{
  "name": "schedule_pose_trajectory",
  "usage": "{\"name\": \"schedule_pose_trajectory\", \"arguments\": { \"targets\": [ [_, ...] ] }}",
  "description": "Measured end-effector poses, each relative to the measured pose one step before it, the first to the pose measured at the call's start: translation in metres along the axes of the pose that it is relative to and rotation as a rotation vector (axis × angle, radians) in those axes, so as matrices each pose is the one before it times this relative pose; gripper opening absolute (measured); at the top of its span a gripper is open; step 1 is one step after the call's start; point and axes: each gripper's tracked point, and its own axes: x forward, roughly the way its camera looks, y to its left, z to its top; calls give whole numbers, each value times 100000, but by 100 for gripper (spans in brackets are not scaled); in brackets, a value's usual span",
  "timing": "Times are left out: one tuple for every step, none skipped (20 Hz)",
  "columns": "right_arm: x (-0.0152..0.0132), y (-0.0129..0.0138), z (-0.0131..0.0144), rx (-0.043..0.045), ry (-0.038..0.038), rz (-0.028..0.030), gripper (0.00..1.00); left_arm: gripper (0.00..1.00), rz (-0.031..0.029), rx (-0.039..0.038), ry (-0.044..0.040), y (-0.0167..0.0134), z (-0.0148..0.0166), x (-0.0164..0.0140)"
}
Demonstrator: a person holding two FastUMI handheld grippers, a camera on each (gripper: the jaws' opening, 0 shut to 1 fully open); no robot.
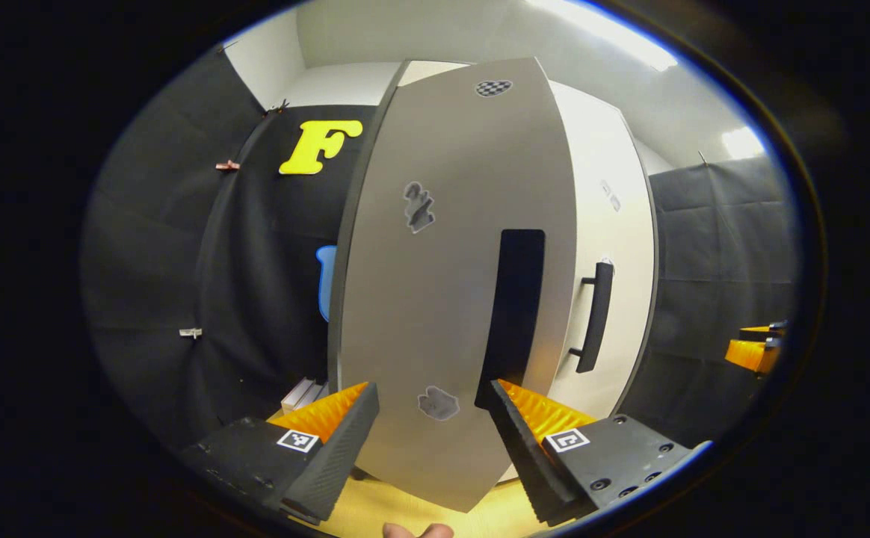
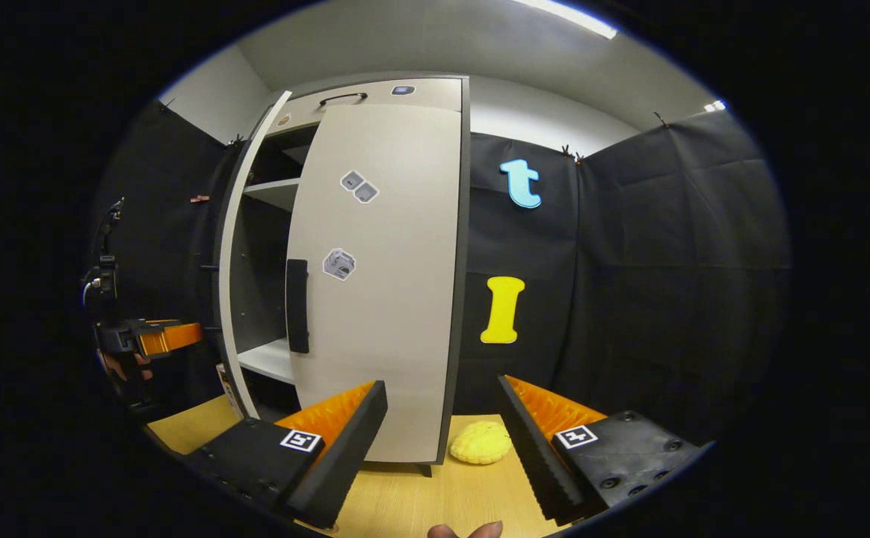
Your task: Grasp the bottle in the cabinet with the left hand and place it on the coaster, then close the right door with the right hand and the left door with the left hand.
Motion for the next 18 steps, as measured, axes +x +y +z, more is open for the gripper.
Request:
{"name": "schedule_pose_trajectory", "arguments": {
  "targets": [
    [-4,-168,71,77,-10,-216,97,95,167,283,-25,-462,-82,394],
    [21,-157,140,-254,-168,-249,97,94,243,-120,343,-350,-80,405],
    [6,-146,193,-41,-568,-184,97,94,37,41,97,-177,2,195],
    [18,-44,93,118,-362,-110,97,94,59,254,141,-125,67,224],
    [-13,-20,57,284,-15,31,97,94,82,328,-109,-329,80,298],
    [1,-50,31,325,97,-34,98,94,59,519,-79,-397,16,434],
    [-94,8,-38,224,228,-19,97,94,-9,740,-212,-569,-241,561],
    [11,-68,-31,25,71,-112,97,94,-59,839,-198,-324,-62,423],
    [-95,40,-15,37,134,79,97,94,-201,978,-11,-217,44,230],
    [-8,48,31,3,107,-74,97,94,-131,992,-69,-154,76,328],
    [67,43,-28,-10,202,46,98,94,-76,960,-59,-112,21,262],
    [19,-74,-32,78,283,-165,98,94,39,620,-276,-123,123,219],
    [-17,-13,18,329,217,16,97,94,79,564,-110,4,-13,93],
    [-126,88,-31,552,248,79,97,94,209,522,-196,52,65,-174],
    [-17,57,94,619,49,194,97,94,-58,579,46,-77,-78,-177],
    [-16,110,131,588,-74,303,98,94,-1215,174,0,-288,89,-84],
    [-73,113,122,112,-301,261,98,92,-788,227,-7,-175,155,-99],
    [-91,-19,143,-238,-410,-196,97,92,-730,442,-593,-118,279,-315]
  ]
}}
